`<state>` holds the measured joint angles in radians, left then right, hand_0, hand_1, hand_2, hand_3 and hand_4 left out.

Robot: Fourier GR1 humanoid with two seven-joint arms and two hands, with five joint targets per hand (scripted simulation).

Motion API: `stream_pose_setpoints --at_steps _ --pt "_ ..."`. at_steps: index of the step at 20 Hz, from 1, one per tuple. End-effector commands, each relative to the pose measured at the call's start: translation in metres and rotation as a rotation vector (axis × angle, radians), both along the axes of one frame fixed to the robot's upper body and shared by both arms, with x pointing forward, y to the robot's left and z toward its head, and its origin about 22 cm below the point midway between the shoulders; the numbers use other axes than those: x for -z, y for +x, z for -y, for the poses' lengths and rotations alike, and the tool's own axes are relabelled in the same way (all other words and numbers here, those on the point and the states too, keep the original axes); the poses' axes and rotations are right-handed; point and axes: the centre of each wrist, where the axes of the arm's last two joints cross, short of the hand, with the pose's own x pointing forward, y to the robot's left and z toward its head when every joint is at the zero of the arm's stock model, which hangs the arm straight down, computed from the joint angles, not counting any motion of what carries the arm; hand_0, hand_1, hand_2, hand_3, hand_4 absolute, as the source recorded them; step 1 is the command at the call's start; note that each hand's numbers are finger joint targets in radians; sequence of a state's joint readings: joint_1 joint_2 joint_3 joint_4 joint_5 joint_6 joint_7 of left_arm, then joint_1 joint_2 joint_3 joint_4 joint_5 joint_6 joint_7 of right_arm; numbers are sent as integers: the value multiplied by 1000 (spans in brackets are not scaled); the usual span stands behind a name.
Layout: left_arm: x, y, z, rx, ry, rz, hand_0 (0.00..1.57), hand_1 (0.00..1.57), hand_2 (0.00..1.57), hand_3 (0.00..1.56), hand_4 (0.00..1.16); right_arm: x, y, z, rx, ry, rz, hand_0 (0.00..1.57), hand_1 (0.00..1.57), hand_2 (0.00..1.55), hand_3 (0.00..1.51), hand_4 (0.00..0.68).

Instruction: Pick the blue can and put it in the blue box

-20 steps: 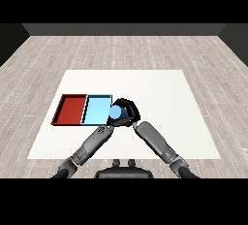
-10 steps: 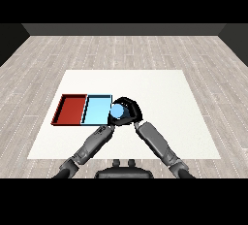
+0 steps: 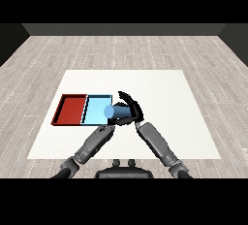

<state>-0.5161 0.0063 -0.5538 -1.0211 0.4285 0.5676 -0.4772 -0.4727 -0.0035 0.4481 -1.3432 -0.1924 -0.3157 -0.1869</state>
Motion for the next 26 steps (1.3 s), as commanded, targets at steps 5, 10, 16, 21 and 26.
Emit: stream_pose_setpoints --at_steps 5,10,16,21,26 --pt "6 -2 -15 -43 53 87 1571 1571 1571 1476 1142 -20 -3 24 46 86 19 0 0 0 0 0" --pt "3 -5 -10 -61 60 62 1571 1571 1571 1479 1139 -27 -3 76 17 141 49 0 0 0 0 0" --pt "0 25 -60 -164 166 68 1571 1571 1568 1468 1138 -29 -49 111 75 160 122 0 0 0 0 0" --pt "-25 60 -121 -312 203 -10 1567 1567 1557 1486 1133 -45 -39 140 181 163 143 0 0 0 0 0" --pt "-13 70 -169 -404 341 -183 1563 1563 1541 1463 1097 -7 -48 144 203 184 111 0 0 0 0 0"
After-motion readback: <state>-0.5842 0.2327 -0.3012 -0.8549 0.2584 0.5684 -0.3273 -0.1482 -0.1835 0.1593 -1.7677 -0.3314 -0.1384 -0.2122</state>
